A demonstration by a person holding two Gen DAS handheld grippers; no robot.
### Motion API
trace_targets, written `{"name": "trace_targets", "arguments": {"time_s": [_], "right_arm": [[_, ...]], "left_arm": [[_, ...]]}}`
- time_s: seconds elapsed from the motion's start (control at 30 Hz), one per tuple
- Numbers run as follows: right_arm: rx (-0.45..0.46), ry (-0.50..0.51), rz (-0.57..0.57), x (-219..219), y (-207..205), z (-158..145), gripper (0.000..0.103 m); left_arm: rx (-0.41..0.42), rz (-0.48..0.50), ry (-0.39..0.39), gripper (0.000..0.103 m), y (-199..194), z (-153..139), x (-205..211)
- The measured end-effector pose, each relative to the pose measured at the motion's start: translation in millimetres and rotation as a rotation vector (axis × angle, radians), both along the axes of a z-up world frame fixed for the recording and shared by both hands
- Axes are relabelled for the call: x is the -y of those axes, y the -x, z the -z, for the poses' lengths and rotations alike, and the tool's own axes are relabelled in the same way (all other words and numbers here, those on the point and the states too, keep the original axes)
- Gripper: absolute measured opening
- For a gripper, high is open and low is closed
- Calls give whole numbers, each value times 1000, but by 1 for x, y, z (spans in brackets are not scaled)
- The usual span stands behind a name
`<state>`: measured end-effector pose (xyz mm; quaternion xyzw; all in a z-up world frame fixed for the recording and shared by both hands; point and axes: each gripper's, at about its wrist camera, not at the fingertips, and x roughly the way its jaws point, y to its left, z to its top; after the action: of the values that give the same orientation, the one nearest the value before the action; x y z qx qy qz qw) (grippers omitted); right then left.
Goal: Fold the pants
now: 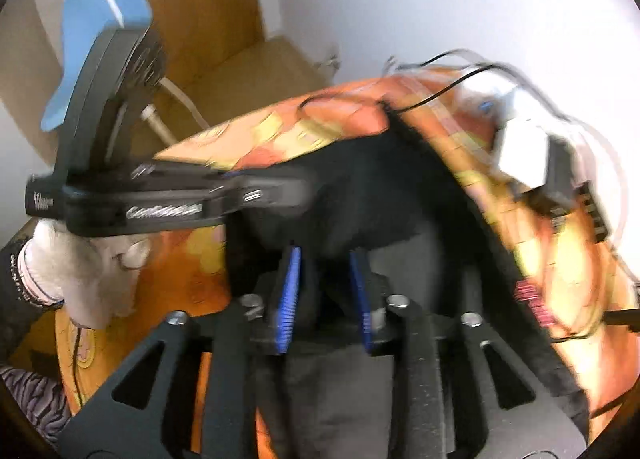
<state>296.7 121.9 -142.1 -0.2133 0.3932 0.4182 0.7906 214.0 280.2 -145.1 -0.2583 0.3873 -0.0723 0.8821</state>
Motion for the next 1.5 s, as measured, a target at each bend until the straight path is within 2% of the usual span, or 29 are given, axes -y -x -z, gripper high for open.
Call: {"name": "trace_targets", "arguments": {"time_s": [0.03,0.1,0.13,0.27,0.37,0.4,0.43,0.47,0.57,0.7,0.8,0.87,1.0,1.07,1.1,1.13,1.17,1.33,1.5], "right_arm": [[19,-3,25,3,-3,-5,47],[86,17,94,1,-18,-12,53],[128,37,116,-3,-25,-14,54],[123,28,161,-14,-53,-20,58],[145,84,172,-32,-68,-13,58],[162,117,166,-39,-69,-9,49],[175,148,157,-46,-71,-4,12],[180,176,156,-51,-72,0,5],[164,149,152,-52,-67,-7,5],[158,73,128,-39,-60,-36,5],[133,13,145,-33,-69,-51,5],[116,26,151,-37,-80,-44,5],[138,150,146,-61,-91,-8,6],[159,219,164,-70,-96,9,16],[173,240,174,-72,-97,11,26],[194,231,180,-71,-94,9,33],[202,215,179,-69,-92,6,36],[220,137,199,-29,-68,-26,38],[245,121,217,47,-20,-53,39]], "left_arm": [[7,-2,-17,5,3,-2,0],[17,-2,-31,5,5,-4,0],[22,-3,-32,5,6,-5,-1],[28,-4,-29,4,7,-5,-5],[38,-8,-29,4,8,-7,-7],[43,-5,-36,4,9,-8,-6],[50,-1,-46,4,10,-10,-5],[55,0,-49,4,12,-11,-5],[91,-5,-56,4,21,-22,-7],[155,-22,-56,3,37,-45,-16],[165,-37,-50,3,42,-51,-26],[132,-43,-63,3,36,-43,-28],[39,-59,-33,3,18,-9,-36],[-2,-74,-42,4,11,4,-38],[-18,-75,-51,4,8,10,-38],[-29,-75,-65,4,7,11,-35],[-33,-73,-86,4,8,10,-32],[-44,-127,-162,14,14,-9,-29],[-2,-102,-231,14,25,-30,-21]]}}
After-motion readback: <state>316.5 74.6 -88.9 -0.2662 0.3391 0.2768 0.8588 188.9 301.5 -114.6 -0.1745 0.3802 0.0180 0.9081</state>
